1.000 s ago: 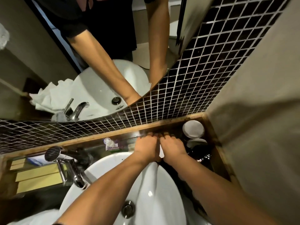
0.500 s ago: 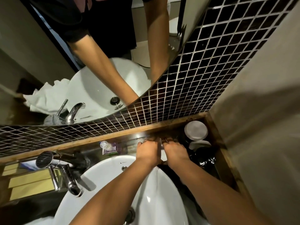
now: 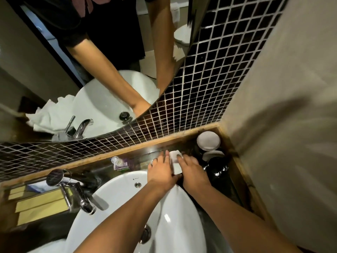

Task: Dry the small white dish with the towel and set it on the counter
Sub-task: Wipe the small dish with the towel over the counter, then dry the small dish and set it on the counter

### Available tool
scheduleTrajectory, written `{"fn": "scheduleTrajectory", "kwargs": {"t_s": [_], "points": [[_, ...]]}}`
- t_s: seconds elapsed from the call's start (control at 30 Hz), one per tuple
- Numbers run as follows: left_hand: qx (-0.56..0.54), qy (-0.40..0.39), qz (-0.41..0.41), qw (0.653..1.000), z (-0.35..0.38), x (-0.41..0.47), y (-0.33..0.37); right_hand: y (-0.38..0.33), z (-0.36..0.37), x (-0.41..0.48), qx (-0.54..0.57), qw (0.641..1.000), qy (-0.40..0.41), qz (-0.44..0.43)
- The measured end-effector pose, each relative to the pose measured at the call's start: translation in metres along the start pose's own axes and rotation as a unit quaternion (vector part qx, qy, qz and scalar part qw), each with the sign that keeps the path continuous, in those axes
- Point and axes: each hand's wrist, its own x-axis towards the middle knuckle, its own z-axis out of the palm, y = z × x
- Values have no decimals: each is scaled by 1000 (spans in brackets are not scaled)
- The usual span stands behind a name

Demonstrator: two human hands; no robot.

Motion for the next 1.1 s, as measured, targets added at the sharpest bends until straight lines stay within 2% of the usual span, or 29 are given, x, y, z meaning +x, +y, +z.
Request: {"fn": "scheduleTrajectory", "kwargs": {"t_s": [0.1, 0.17, 0.2, 0.27, 0.37, 0.47, 0.67, 0.77, 0.93, 1.1], "points": [[-6, 29, 50, 998, -1, -27, 5, 10, -4, -54, 17, 998, 55, -28], [2, 50, 144, 988, 0, -45, 11, 16, 0, -85, 57, 990, 127, 18], [11, 56, 188, 981, 2, -53, 16, 18, 0, -98, 95, 982, 148, 70], [14, 47, 217, 975, 6, -64, 27, 22, 4, -119, 135, 965, 148, 168], [6, 34, 204, 978, 25, -69, 43, 41, 33, -138, 77, 965, 99, 231], [27, 2, 220, 975, 46, -64, 57, 56, 56, -144, 54, 966, 95, 234], [93, -78, 180, 976, 71, -46, 81, 73, 75, -138, 33, 970, 63, 234], [74, -68, 168, 981, 75, -38, 83, 80, 71, -130, 15, 974, 51, 221], [50, -4, 179, 983, 85, -34, 70, 85, 70, -125, -30, 986, 16, 164], [50, -6, 191, 980, 74, -32, 70, 83, 66, -116, -42, 991, -19, 125]]}}
